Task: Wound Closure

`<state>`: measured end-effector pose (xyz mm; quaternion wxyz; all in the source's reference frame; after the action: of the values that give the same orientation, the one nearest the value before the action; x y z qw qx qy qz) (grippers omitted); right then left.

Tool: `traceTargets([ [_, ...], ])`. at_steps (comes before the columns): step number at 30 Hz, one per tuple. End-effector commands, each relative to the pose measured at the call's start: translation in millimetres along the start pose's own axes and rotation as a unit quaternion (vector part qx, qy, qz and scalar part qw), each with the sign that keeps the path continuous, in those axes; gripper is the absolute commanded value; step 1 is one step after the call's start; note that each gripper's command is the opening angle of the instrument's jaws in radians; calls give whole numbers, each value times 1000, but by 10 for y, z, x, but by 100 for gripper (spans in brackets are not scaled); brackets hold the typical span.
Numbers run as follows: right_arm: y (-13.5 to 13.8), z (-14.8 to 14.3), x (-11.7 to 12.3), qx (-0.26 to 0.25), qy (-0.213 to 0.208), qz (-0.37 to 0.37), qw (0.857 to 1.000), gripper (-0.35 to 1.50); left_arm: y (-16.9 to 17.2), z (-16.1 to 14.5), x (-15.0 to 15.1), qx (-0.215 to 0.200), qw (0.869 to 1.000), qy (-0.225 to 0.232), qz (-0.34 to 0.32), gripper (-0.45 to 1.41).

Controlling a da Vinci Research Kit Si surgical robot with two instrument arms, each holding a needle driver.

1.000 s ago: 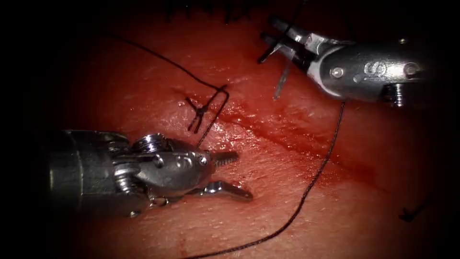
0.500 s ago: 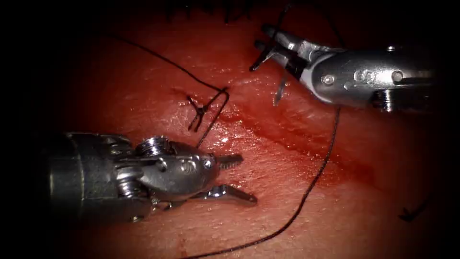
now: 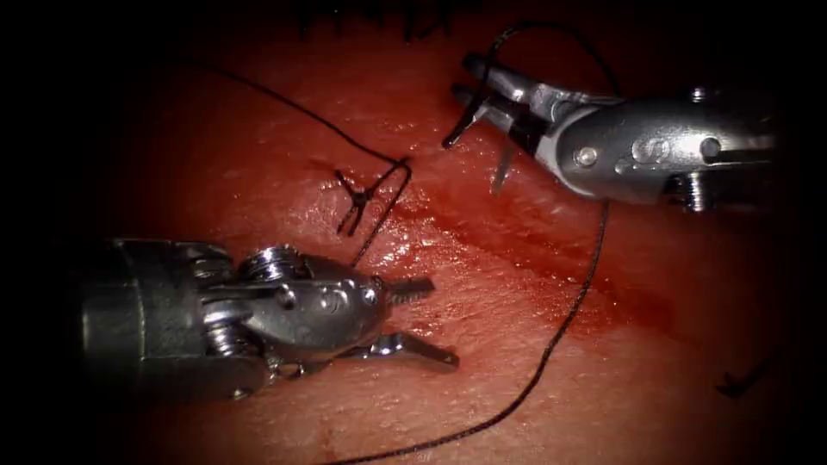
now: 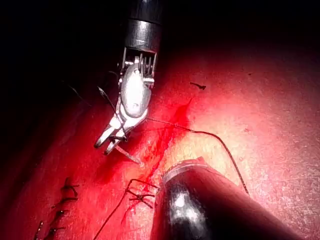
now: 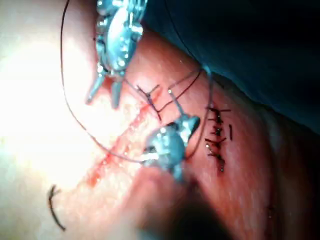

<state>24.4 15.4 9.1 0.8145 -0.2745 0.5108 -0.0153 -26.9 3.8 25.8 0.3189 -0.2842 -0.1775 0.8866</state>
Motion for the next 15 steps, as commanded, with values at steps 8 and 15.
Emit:
traceTargets([
  [8, -34, 0, 14, 8, 26, -23, 999, -35, -19, -3, -10, -8, 1000, 0, 13, 30],
  [15, -71, -3, 15, 14, 40, -37, 998, -35, -19, -8, -26, -28, 999, -11, 13, 30],
])
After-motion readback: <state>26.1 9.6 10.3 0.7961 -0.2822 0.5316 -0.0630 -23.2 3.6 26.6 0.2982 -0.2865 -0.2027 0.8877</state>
